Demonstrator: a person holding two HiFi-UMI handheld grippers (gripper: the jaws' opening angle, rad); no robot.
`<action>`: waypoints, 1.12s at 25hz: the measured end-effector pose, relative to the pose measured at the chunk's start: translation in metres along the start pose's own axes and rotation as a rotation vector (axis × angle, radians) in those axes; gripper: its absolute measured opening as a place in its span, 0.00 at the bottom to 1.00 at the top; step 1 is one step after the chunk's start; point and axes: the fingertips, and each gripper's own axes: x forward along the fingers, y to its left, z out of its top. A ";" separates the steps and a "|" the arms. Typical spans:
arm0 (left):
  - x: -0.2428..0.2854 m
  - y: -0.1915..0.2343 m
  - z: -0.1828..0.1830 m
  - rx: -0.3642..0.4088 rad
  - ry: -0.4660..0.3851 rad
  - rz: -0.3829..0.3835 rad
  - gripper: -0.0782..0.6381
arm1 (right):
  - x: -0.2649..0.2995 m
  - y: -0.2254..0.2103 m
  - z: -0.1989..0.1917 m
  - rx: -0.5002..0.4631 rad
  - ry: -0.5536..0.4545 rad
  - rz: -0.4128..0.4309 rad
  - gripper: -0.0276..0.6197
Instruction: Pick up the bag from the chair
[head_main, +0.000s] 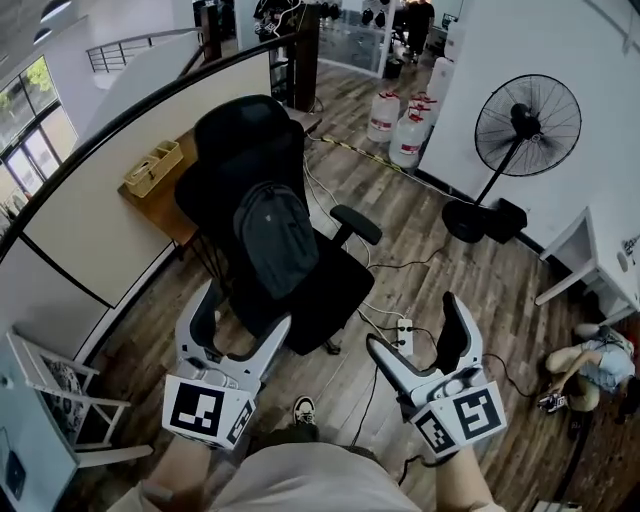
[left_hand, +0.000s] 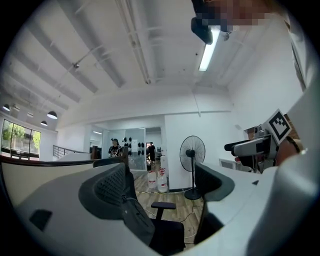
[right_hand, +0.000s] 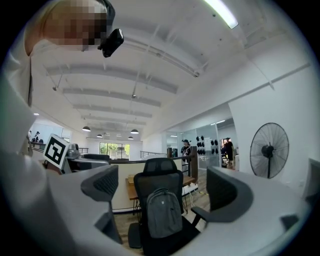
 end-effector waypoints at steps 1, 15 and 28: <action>0.007 0.009 -0.001 0.000 0.001 0.005 0.69 | 0.011 -0.002 0.000 0.002 0.001 -0.001 0.89; 0.063 0.077 -0.028 -0.002 0.020 0.122 0.69 | 0.105 -0.026 -0.012 -0.116 0.063 0.041 0.89; 0.178 0.096 -0.035 0.045 0.057 0.291 0.69 | 0.230 -0.114 -0.010 -0.063 0.017 0.258 0.89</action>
